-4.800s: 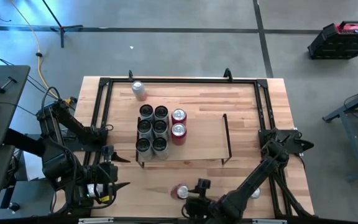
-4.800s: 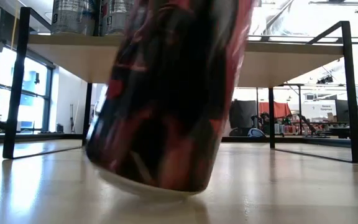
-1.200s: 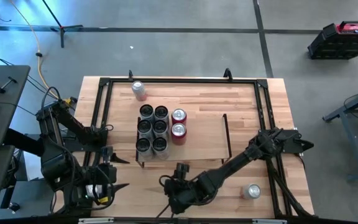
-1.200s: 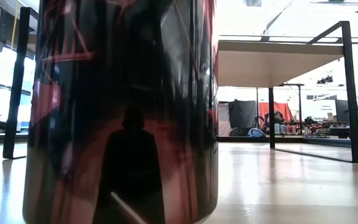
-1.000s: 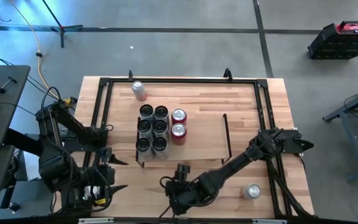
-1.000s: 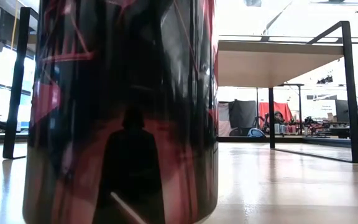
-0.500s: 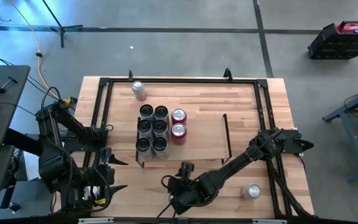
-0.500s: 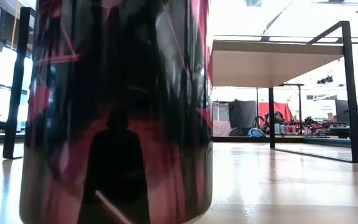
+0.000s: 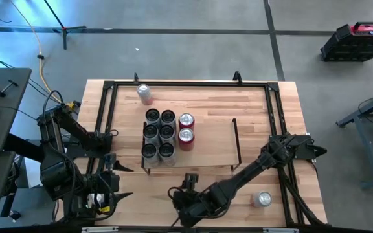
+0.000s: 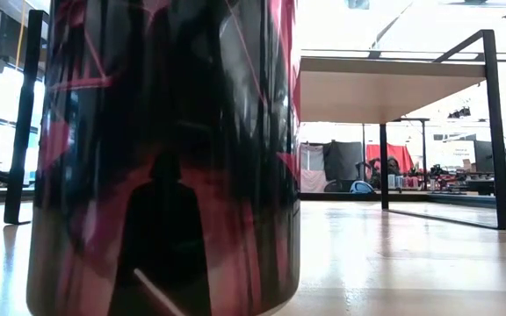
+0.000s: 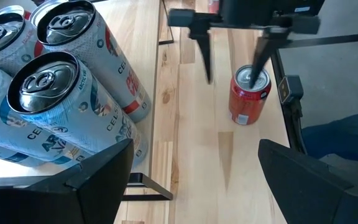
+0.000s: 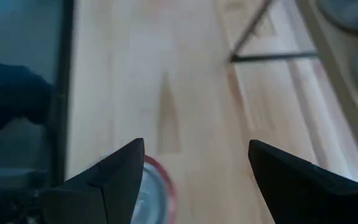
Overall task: Place canned beverage on shelf
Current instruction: Put the red soda can aligned with the other red soda cans on the shelf
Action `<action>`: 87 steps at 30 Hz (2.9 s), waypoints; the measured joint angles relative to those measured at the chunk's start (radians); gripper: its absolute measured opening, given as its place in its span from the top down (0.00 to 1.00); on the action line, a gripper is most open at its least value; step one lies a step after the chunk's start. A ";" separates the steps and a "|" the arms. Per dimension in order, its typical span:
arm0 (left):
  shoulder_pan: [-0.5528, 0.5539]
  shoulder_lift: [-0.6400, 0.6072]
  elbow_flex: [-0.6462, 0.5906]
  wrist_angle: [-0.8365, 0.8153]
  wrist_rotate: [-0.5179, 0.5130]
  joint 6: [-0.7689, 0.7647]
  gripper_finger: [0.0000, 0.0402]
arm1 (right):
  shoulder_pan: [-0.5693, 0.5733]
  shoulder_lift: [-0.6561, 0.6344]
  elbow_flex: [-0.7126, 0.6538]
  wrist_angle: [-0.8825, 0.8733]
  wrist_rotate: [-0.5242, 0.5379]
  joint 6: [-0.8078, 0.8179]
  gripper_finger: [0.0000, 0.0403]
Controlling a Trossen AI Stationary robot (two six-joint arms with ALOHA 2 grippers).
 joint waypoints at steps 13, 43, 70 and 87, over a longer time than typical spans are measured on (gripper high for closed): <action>0.000 0.000 0.000 0.001 0.000 0.000 0.17 | 0.004 0.021 0.000 -0.013 -0.037 -0.011 0.32; -0.001 0.000 0.000 0.005 0.000 -0.002 0.17 | 0.129 0.020 0.063 -0.439 0.138 0.290 0.32; 0.002 0.000 0.000 0.004 0.002 -0.018 0.17 | 0.080 0.020 -0.124 0.144 0.059 0.012 0.32; 0.002 0.000 0.000 0.004 -0.002 -0.010 0.17 | 0.060 0.020 -0.126 0.477 -0.074 -0.271 0.32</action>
